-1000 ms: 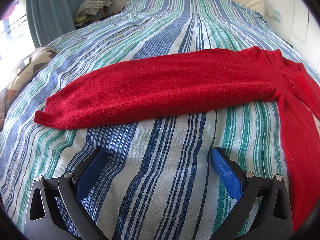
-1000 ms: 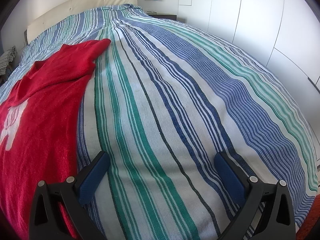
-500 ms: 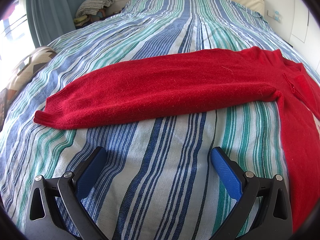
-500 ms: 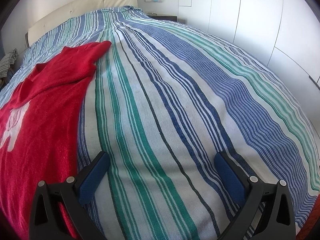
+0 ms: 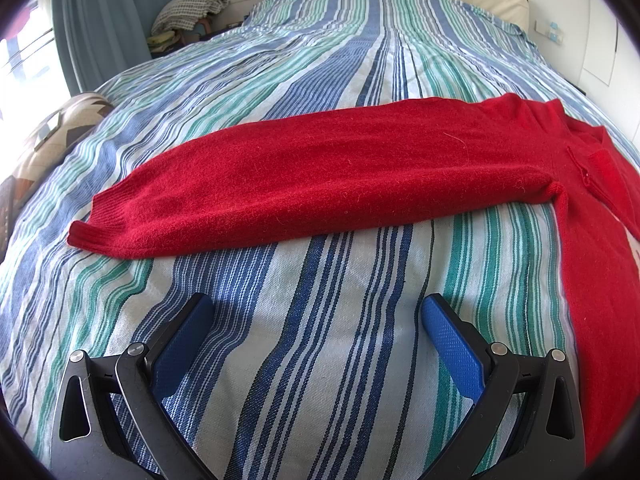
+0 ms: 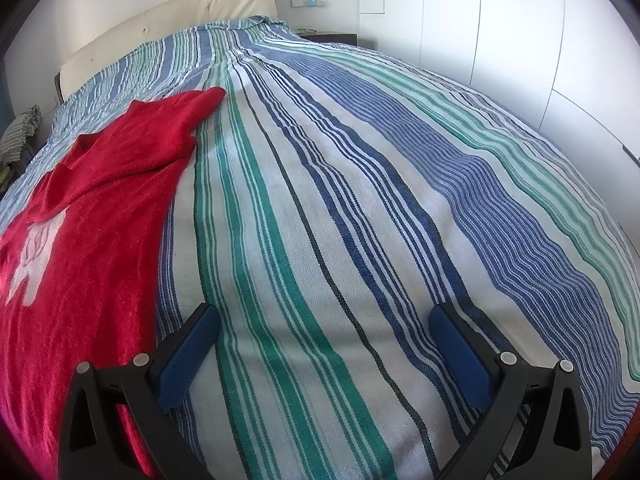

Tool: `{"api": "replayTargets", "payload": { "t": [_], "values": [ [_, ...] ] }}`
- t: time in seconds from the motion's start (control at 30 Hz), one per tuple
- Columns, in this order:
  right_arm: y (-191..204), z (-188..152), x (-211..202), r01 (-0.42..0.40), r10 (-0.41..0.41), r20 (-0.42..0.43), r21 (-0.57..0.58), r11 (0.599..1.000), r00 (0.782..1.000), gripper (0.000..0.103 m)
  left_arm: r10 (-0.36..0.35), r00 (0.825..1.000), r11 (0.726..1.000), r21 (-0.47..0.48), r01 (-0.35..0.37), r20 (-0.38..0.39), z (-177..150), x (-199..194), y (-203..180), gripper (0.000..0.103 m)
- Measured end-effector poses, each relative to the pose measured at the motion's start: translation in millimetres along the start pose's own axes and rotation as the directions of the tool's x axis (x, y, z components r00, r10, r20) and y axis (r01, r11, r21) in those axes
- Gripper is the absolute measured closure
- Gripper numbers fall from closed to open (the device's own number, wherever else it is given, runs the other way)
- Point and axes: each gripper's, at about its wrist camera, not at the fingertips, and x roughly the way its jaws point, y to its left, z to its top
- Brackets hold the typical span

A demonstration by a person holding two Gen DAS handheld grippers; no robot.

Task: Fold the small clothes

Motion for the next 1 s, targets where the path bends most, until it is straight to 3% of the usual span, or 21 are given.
{"api": "replayTargets", "payload": {
  "t": [1.0],
  "values": [
    [0.2, -0.8, 0.3, -0.012, 0.012, 0.006, 0.004, 1.000, 1.000, 0.000, 0.000, 1.000, 1.000, -0.001, 0.000, 0.000, -0.1, -0.1, 0.0, 0.000]
  ]
}}
